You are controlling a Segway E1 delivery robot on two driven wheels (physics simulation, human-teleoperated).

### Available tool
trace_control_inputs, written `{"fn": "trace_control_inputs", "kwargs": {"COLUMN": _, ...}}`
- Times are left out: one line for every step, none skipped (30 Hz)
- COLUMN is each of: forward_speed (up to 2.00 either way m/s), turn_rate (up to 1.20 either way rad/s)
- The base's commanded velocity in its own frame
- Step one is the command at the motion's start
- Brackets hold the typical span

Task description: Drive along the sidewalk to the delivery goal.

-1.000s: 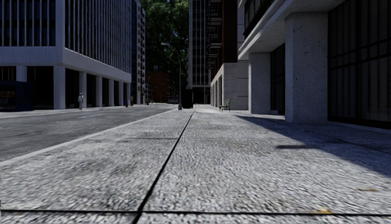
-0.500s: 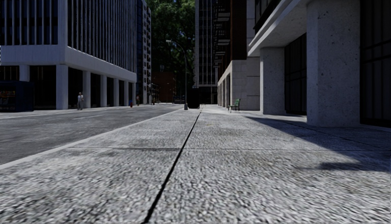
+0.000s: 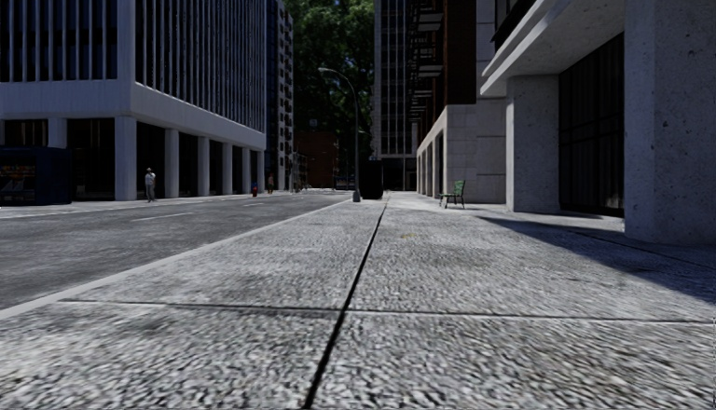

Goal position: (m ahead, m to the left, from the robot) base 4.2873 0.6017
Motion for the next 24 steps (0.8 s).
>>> {"fn": "trace_control_inputs", "kwargs": {"forward_speed": 2.0, "turn_rate": 0.24}}
{"fn": "trace_control_inputs", "kwargs": {"forward_speed": 2.0, "turn_rate": 0.24}}
{"fn": "trace_control_inputs", "kwargs": {"forward_speed": 2.0, "turn_rate": 0.24}}
{"fn": "trace_control_inputs", "kwargs": {"forward_speed": 2.0, "turn_rate": 0.24}}
{"fn": "trace_control_inputs", "kwargs": {"forward_speed": 2.0, "turn_rate": 0.24}}
{"fn": "trace_control_inputs", "kwargs": {"forward_speed": 2.0, "turn_rate": 0.24}}
{"fn": "trace_control_inputs", "kwargs": {"forward_speed": 2.0, "turn_rate": 0.24}}
{"fn": "trace_control_inputs", "kwargs": {"forward_speed": 2.0, "turn_rate": 0.24}}
{"fn": "trace_control_inputs", "kwargs": {"forward_speed": 2.0, "turn_rate": 0.24}}
{"fn": "trace_control_inputs", "kwargs": {"forward_speed": 2.0, "turn_rate": 0.24}}
{"fn": "trace_control_inputs", "kwargs": {"forward_speed": 2.0, "turn_rate": 0.24}}
{"fn": "trace_control_inputs", "kwargs": {"forward_speed": 2.0, "turn_rate": 0.24}}
{"fn": "trace_control_inputs", "kwargs": {"forward_speed": 2.0, "turn_rate": 0.24}}
{"fn": "trace_control_inputs", "kwargs": {"forward_speed": 2.0, "turn_rate": 0.24}}
{"fn": "trace_control_inputs", "kwargs": {"forward_speed": 2.0, "turn_rate": 0.27}}
{"fn": "trace_control_inputs", "kwargs": {"forward_speed": 2.0, "turn_rate": 0.28}}
{"fn": "trace_control_inputs", "kwargs": {"forward_speed": 2.0, "turn_rate": 0.28}}
{"fn": "trace_control_inputs", "kwargs": {"forward_speed": 2.0, "turn_rate": 0.28}}
{"fn": "trace_control_inputs", "kwargs": {"forward_speed": 2.0, "turn_rate": 0.28}}
{"fn": "trace_control_inputs", "kwargs": {"forward_speed": 2.0, "turn_rate": 0.28}}
{"fn": "trace_control_inputs", "kwargs": {"forward_speed": 2.0, "turn_rate": 0.0}}
{"fn": "trace_control_inputs", "kwargs": {"forward_speed": 2.0, "turn_rate": 0.0}}
{"fn": "trace_control_inputs", "kwargs": {"forward_speed": 2.0, "turn_rate": 0.0}}
{"fn": "trace_control_inputs", "kwargs": {"forward_speed": 2.0, "turn_rate": 0.0}}
